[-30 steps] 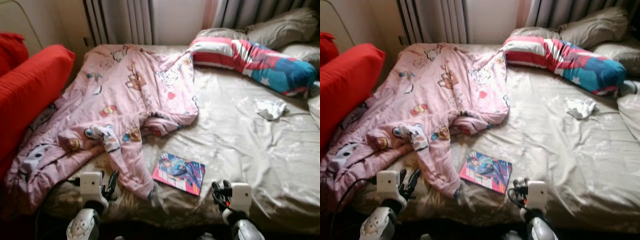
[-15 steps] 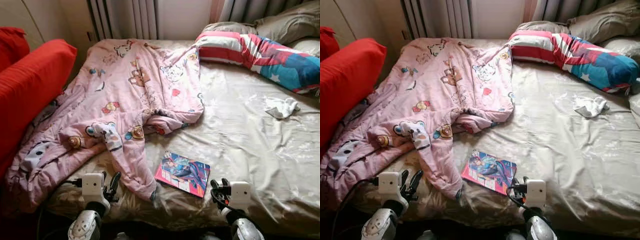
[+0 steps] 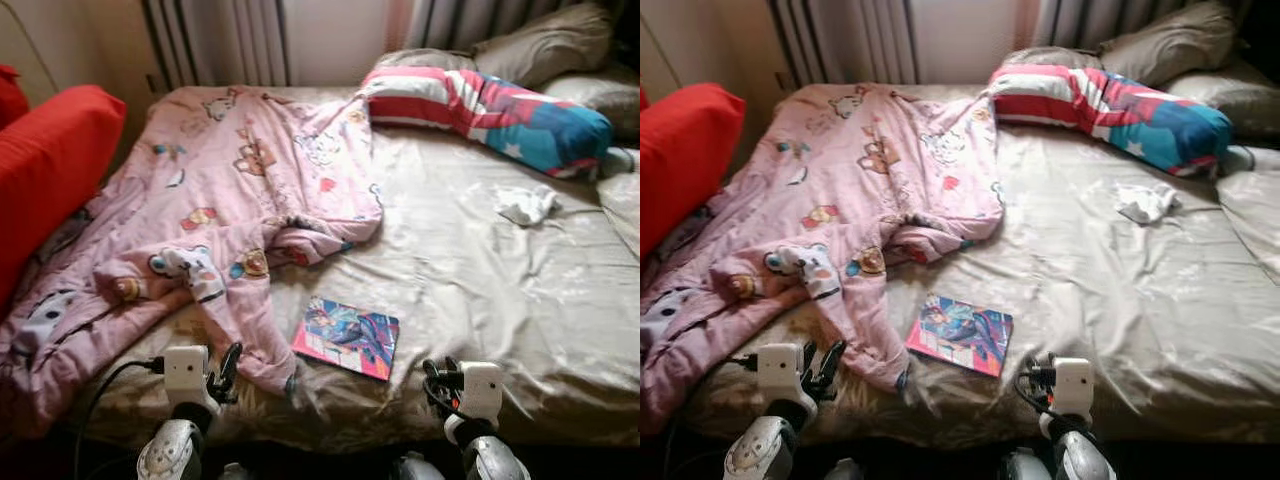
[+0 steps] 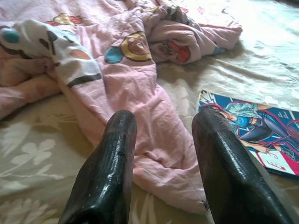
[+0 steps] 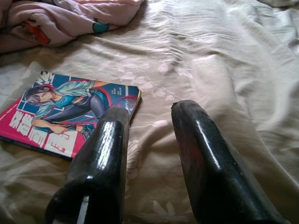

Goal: Clean up the room

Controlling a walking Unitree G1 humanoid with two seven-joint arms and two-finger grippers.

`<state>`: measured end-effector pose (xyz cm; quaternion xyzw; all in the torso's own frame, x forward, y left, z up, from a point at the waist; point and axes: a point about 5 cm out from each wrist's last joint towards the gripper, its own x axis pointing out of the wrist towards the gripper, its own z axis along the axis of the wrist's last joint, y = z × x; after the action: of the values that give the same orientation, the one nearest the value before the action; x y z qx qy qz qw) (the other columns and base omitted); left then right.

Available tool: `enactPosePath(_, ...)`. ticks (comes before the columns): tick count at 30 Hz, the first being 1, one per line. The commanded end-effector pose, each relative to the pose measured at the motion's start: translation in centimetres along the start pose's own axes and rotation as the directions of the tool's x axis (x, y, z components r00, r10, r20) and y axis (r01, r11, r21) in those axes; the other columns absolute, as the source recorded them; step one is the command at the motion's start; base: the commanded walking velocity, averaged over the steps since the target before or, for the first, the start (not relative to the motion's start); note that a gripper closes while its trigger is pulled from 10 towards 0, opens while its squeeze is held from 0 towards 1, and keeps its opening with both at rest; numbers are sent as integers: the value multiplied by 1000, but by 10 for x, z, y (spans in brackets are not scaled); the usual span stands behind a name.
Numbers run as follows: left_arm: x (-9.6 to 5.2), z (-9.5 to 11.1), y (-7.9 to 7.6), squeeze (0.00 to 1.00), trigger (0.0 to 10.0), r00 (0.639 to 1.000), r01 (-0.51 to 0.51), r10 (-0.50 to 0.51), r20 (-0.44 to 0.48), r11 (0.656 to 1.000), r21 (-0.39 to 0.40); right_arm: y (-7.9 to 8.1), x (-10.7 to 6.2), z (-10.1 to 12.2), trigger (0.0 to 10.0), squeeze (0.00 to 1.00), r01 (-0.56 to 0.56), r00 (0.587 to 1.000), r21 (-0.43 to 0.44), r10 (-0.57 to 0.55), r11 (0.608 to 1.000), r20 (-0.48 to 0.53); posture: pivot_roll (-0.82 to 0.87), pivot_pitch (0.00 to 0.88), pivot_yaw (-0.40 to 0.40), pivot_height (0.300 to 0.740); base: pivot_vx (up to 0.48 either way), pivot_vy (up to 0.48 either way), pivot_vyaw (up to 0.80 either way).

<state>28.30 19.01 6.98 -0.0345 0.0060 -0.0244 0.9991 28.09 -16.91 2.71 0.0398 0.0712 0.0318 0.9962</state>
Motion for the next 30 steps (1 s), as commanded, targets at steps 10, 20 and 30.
enactPosePath(10,-2,-2,6,0,10000,1000,-3,4,-24,1000,9,1,-3,-2,10000,0,5,1000,11,-5,1000,3,-69,222,36,618,0,0,0)
enactPosePath(20,-2,-2,7,0,10000,1000,-4,5,-23,1000,11,6,-3,-3,10000,0,-32,999,-12,32,999,3,-64,219,36,618,0,0,215)
enactPosePath(30,1,-1,7,0,10000,1000,3,-3,-26,1000,13,8,-1,-2,10000,0,-29,1000,-1,29,1000,3,-56,221,54,618,0,0,534)
